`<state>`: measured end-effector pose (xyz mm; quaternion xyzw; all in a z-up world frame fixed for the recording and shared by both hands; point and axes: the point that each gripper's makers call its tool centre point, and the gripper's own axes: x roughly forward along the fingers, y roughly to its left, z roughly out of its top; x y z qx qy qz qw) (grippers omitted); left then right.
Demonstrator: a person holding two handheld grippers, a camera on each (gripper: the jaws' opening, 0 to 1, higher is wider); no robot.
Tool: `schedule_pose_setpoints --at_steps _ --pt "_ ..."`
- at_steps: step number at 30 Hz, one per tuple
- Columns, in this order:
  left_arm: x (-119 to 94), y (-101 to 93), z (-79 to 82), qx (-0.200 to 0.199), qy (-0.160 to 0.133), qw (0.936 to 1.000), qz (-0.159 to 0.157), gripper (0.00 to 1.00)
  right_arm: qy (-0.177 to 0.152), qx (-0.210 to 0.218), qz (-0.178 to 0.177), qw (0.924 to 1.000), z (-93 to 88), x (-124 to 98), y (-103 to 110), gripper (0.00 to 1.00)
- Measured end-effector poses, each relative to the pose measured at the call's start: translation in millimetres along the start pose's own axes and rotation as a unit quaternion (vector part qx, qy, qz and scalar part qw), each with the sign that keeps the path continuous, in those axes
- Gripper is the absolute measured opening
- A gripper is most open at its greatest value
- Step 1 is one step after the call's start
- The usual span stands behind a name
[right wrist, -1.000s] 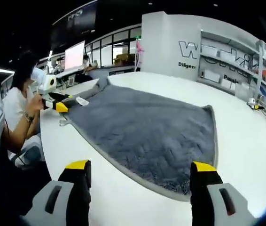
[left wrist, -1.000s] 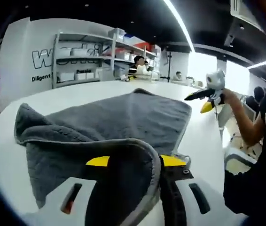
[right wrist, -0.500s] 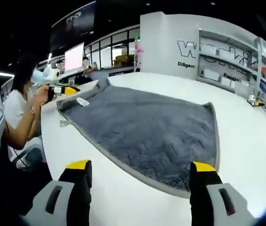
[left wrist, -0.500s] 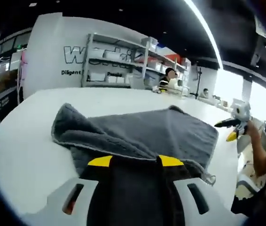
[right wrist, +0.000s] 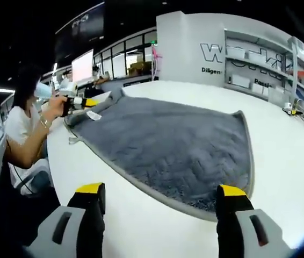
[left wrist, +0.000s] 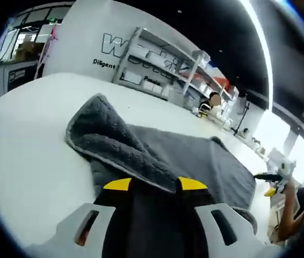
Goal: Open the folded towel by lifting each exposed corner and separating the folded layers until the towel lies flat within the target outline without major curled edges
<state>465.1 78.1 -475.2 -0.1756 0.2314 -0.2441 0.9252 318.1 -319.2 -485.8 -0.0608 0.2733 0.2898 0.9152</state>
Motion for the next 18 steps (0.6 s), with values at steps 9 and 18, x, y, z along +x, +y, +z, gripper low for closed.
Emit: schedule_pose_setpoints --at_steps 9,18 --pt "7.7 14.0 -0.3 -0.016 -0.001 0.9994 0.029 0.09 0.004 0.0 0.002 1.0 -1.1 2.5 0.7 0.86" --pt "-1.4 26.4 4.9 0.083 0.026 0.9949 0.051 0.02 0.003 -0.002 0.0 1.0 2.3 1.8 -0.5 0.85"
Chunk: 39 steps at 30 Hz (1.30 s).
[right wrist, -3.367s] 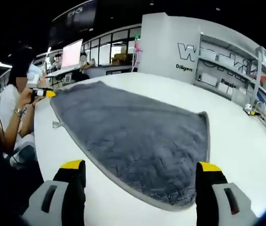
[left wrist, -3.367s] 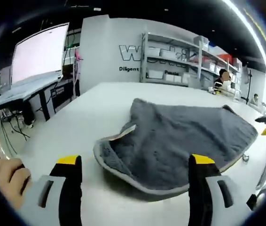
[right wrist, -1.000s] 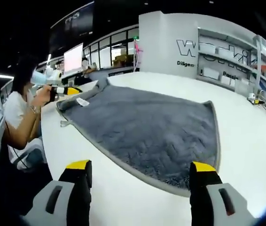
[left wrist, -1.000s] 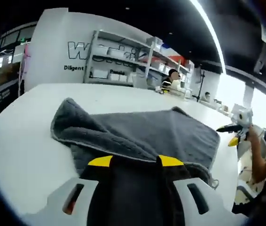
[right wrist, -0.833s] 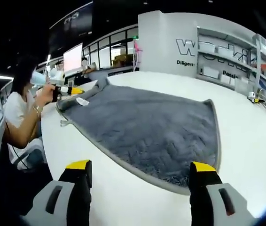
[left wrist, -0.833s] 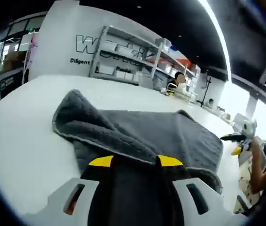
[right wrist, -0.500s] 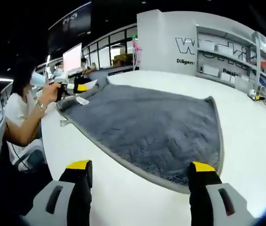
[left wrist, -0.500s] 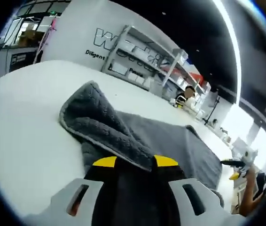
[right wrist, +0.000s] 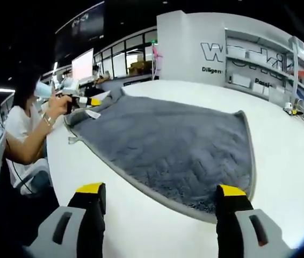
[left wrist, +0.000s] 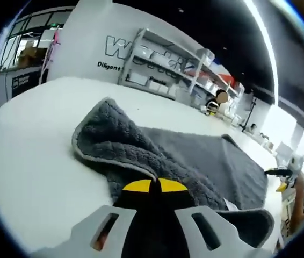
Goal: Open the folded towel by lifting each exposed corner and separating the folded layers until the towel lies flat within the target outline without major curled edges
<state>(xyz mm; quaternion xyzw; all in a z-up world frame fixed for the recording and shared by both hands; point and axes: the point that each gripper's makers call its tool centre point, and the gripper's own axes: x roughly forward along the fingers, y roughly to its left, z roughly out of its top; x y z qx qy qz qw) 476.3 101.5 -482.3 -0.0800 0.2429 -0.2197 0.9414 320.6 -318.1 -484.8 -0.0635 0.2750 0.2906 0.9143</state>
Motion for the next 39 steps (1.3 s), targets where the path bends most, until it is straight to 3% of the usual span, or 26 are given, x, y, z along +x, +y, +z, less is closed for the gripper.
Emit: schedule_pose_setpoints --at_steps 6,10,13,20,22,32,39 --pt "-6.8 18.4 10.1 0.03 0.02 0.9992 0.019 0.02 -0.003 -0.001 0.001 1.0 2.1 -0.8 0.1 0.85" --pt "-16.0 39.8 12.0 0.064 0.043 0.9953 0.059 0.02 -0.002 0.002 0.001 1.0 0.9 -0.7 -0.7 0.85" --pt "-21.7 57.2 18.3 0.078 0.043 0.9919 0.09 0.02 -0.001 0.002 0.001 1.0 0.1 -0.9 -1.3 0.85" --pt "-32.2 96.7 17.7 0.128 0.084 0.9744 0.165 0.02 -0.001 0.002 0.001 1.0 -0.8 -1.2 -2.1 0.85" --pt "-32.3 104.7 18.2 0.129 0.092 0.9725 0.17 0.02 -0.001 0.001 0.001 1.0 -1.2 -1.4 -2.1 0.85" --pt "-40.6 150.8 36.8 0.188 0.127 0.9504 0.213 0.02 0.002 0.005 -0.004 1.0 -3.3 -2.1 -4.4 0.87" --pt "-56.4 181.1 26.0 0.197 0.169 0.9265 0.272 0.02 0.006 0.005 -0.011 0.9999 -4.8 -0.2 -6.7 0.9"
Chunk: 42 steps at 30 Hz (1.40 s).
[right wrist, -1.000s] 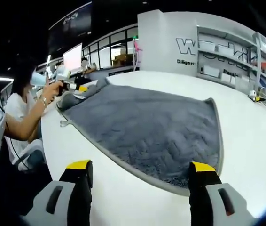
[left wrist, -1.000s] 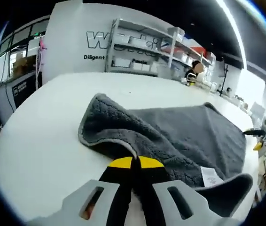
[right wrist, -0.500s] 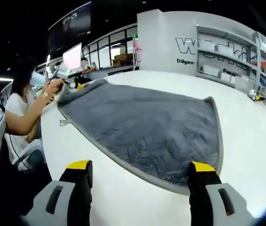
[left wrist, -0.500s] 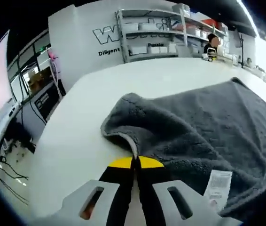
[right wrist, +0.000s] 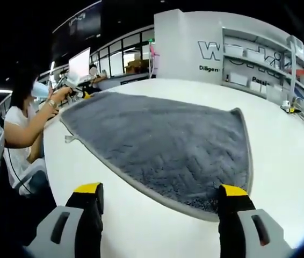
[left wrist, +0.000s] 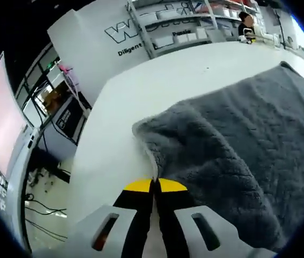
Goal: Open the folded towel by lifting each exposed corner and separating the folded layers until the towel lies flat within the target outline without major curled edges
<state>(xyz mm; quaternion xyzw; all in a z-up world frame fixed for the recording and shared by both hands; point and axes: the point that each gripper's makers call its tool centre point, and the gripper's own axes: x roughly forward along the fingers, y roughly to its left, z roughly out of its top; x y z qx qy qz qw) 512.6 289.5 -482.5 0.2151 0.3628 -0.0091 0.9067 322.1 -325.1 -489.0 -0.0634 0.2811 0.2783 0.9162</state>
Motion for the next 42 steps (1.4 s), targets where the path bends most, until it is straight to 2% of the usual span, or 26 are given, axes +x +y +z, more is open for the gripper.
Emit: schedule_pose_setpoints --at_steps 6,13,16,20,22,25,29,34,38,42 --pt "8.7 7.2 -8.8 0.006 0.014 0.9995 0.027 0.02 0.002 0.0 -0.001 1.0 0.2 0.3 0.9 0.93" --pt "14.1 13.5 -6.4 0.024 0.014 0.9982 0.053 0.03 0.005 -0.005 -0.007 1.0 -1.3 -1.0 0.9 0.99" --pt "11.5 14.7 -5.8 0.016 0.007 0.9983 0.055 0.09 0.003 -0.004 -0.009 0.9999 -1.0 -2.6 0.2 0.99" --pt "-1.3 14.0 -0.4 -0.026 -0.028 0.9982 0.046 0.27 0.003 -0.003 -0.012 0.9999 -1.6 -3.3 -0.6 0.99" --pt "-12.9 13.0 0.2 -0.037 -0.04 0.9976 0.043 0.32 0.004 -0.003 -0.012 0.9999 -2.3 -3.2 -0.6 0.99" --pt "-25.9 3.6 -0.1 -0.046 -0.053 0.9973 0.021 0.33 0.003 -0.003 -0.012 0.9999 -1.5 -3.2 -0.9 0.99" --pt "-49.8 -15.6 -8.2 -0.04 -0.057 0.9976 -0.006 0.31 0.003 -0.004 -0.01 0.9999 -1.1 -3.1 -0.8 0.99" --pt "-77.7 -36.4 -26.4 -0.001 -0.032 0.9994 -0.016 0.27 0.002 -0.005 -0.006 1.0 -0.5 -1.7 1.1 0.99" --pt "-88.4 -32.8 -43.4 0.023 -0.002 0.9997 0.006 0.21 0.002 -0.006 -0.002 1.0 -0.1 -0.2 2.2 0.99" --pt "-93.5 -35.6 -63.7 0.015 0.024 0.9996 -0.005 0.21 0.003 -0.005 0.0 1.0 -1.2 0.4 3.2 0.99"
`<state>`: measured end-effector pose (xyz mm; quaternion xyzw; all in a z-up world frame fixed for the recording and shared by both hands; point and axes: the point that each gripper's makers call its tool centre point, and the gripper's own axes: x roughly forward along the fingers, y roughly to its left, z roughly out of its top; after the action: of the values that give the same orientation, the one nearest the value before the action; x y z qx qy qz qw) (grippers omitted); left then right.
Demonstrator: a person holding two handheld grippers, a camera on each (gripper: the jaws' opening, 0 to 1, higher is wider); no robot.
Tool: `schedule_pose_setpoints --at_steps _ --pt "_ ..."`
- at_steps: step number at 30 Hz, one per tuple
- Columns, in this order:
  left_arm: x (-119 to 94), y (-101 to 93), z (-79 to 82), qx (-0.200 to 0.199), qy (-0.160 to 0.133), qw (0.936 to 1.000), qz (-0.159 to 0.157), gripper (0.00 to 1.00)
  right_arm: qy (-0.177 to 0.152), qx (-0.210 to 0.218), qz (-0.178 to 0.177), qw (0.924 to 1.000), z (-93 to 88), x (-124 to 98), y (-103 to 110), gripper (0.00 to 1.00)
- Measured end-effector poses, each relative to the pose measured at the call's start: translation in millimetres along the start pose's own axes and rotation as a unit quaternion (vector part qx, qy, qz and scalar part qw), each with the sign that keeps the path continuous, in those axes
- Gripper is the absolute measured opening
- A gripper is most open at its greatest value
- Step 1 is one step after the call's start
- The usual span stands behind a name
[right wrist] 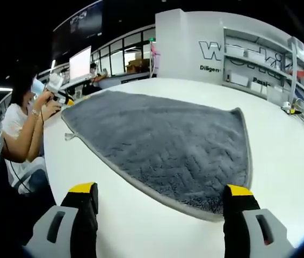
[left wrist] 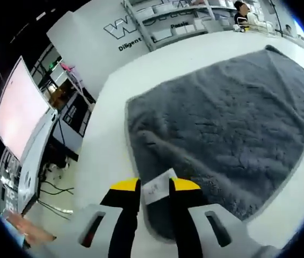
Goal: Open the folded towel by lifting each exposed corner and separating the folded layers until the towel lies flat within the target outline without major curled edges
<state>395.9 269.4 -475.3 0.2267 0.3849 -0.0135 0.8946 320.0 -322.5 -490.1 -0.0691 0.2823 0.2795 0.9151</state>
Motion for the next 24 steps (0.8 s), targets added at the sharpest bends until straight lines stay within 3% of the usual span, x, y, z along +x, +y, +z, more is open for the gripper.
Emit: schedule_pose_setpoints --at_steps 2,7,10,15,24 --pt "0.5 -7.1 -8.0 -0.002 0.011 0.9997 -0.021 0.2 0.0 0.0 0.0 1.0 -0.2 0.1 0.0 0.99" --pt "2.5 -11.3 -12.6 -0.007 0.013 0.9994 -0.032 0.16 0.0 0.0 0.001 1.0 1.2 1.0 0.6 0.98" --pt "7.1 -12.2 -15.5 0.001 0.02 0.9992 -0.033 0.03 0.0 0.0 0.002 1.0 1.4 1.1 1.2 0.98" --pt "6.6 -12.3 -14.2 0.003 0.018 0.9994 -0.031 0.02 -0.001 0.0 0.001 1.0 0.5 -0.2 1.3 0.97" --pt "7.0 -2.5 -20.2 0.011 0.04 0.9991 -0.011 0.02 -0.002 0.002 -0.002 1.0 -1.2 -3.0 1.3 0.97"
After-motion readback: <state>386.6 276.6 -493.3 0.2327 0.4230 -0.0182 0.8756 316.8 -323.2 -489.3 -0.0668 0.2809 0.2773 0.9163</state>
